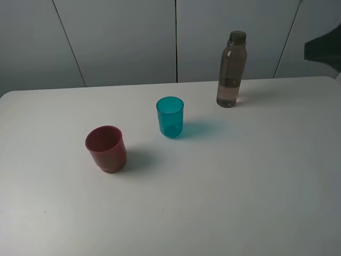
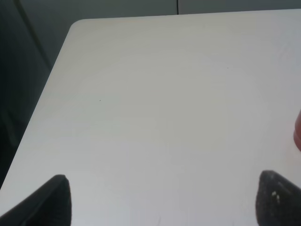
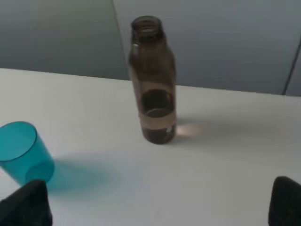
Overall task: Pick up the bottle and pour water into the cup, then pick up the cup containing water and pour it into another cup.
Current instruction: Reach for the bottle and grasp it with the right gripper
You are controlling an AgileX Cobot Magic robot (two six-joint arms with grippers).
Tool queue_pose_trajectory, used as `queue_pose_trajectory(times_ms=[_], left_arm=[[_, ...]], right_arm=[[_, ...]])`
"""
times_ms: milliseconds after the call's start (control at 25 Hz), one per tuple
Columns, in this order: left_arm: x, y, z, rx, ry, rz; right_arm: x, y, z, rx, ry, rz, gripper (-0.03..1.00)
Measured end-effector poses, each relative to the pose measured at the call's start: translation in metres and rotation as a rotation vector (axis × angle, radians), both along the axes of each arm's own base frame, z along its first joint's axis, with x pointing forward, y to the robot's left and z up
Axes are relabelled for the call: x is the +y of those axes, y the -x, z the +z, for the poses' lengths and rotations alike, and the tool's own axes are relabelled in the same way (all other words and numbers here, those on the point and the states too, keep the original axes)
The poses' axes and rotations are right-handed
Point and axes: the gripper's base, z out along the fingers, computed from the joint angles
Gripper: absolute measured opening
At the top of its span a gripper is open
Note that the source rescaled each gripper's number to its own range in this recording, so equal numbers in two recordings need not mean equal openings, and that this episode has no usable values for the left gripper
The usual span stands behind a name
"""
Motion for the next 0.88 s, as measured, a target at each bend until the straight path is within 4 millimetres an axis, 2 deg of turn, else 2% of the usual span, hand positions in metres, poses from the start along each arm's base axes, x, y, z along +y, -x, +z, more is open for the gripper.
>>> queue_pose_trajectory(times_ms=[280, 600, 880], left_arm=[[0.0, 0.0, 0.0, 0.0, 0.0, 0.0], [0.0, 0.0, 0.0, 0.0, 0.0, 0.0], [0.0, 0.0, 0.0, 0.0, 0.0, 0.0]], right_arm=[[0.031, -0.038, -0.037, 0.121, 0.031, 0.1, 1.0], [0.064, -0.063, -0.072, 0.159, 0.065, 0.174, 1.0], [0.074, -0.08, -0.093, 0.14, 0.054, 0.142, 1.0]])
